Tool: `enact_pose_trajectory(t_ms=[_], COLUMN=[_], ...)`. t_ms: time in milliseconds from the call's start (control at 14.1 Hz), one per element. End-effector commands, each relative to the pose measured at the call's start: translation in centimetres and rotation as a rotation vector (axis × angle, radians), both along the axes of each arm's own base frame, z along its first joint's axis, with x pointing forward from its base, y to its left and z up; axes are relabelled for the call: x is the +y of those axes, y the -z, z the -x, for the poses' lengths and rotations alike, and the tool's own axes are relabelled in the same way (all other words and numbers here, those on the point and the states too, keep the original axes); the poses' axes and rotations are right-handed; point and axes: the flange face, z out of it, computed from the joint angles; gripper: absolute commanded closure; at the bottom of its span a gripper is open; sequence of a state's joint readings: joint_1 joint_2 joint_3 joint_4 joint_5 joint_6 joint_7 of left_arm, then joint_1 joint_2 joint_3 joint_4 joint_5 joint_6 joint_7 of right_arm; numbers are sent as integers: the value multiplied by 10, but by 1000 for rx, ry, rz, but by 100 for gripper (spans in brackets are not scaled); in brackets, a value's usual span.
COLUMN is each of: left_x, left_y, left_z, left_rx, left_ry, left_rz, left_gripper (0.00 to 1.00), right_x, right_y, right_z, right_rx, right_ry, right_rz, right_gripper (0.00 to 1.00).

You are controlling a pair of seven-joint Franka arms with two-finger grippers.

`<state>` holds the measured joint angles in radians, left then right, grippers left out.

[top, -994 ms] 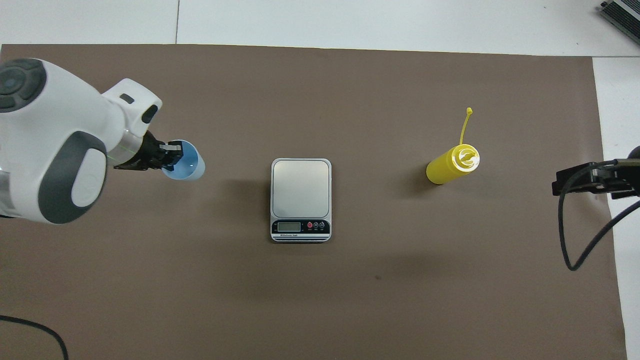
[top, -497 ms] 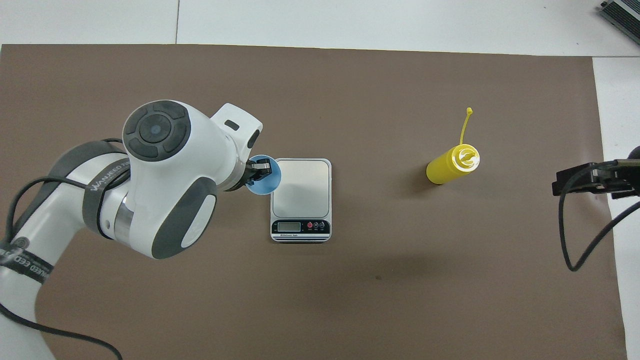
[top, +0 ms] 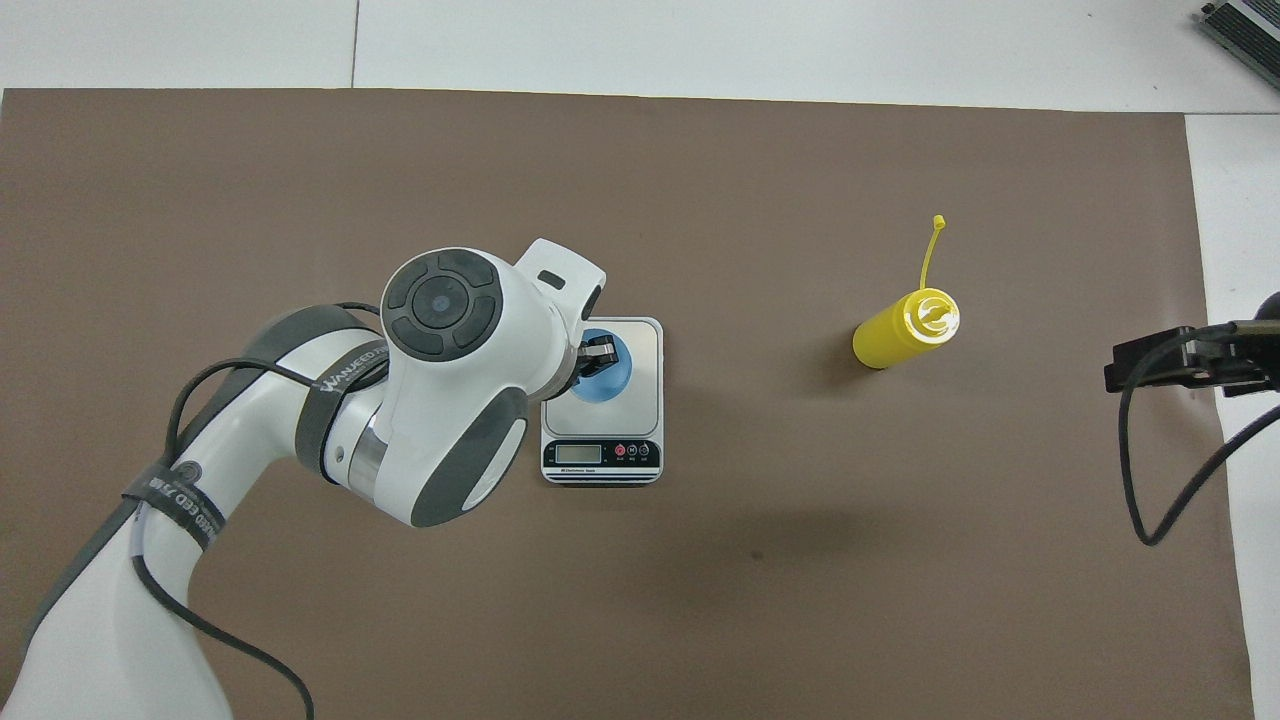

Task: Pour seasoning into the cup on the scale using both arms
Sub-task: 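Carry the blue cup with the left gripper onto the scale, then release the cup on the scale and withdraw the left gripper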

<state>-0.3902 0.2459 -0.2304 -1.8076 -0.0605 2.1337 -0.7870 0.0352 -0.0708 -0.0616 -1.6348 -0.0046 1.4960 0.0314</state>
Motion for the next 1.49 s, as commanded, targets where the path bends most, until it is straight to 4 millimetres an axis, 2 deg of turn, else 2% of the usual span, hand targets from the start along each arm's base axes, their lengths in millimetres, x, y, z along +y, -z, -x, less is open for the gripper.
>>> enact_pose_trajectory(t_ms=[0, 781, 994, 1065, 1136, 1207, 1278, 1420], left_x=[-8, -12, -8, -6, -6, -6, -6, 3], left_y=[25, 40, 39, 37, 37, 36, 35, 15], left_z=[-3, 2, -2, -4, -4, -4, -4, -5], left_rx=[-18, -15, -23, -26, -25, -24, -35, -55], left_ry=[-24, -27, -32, -35, -35, -34, -22, -24], left_rz=[-22, -37, -32, -31, -32, -36, -52, -65], left_gripper=[100, 100, 100, 90, 61, 17, 0, 0], right_x=[-3, -3, -11, -11, -10, -10, -9, -8], right_y=[-3, -4, -6, -6, -7, -7, -7, -7], right_z=[5, 4, 2, 2, 2, 2, 2, 2], right_rx=[-14, -16, -21, -21, -19, -18, -18, -19], right_ry=[22, 112, 136, 139, 138, 138, 136, 135], right_rz=[-3, -30, -43, -41, -41, -41, -39, -40], right_gripper=[0, 0, 0, 0, 0, 0, 0, 0])
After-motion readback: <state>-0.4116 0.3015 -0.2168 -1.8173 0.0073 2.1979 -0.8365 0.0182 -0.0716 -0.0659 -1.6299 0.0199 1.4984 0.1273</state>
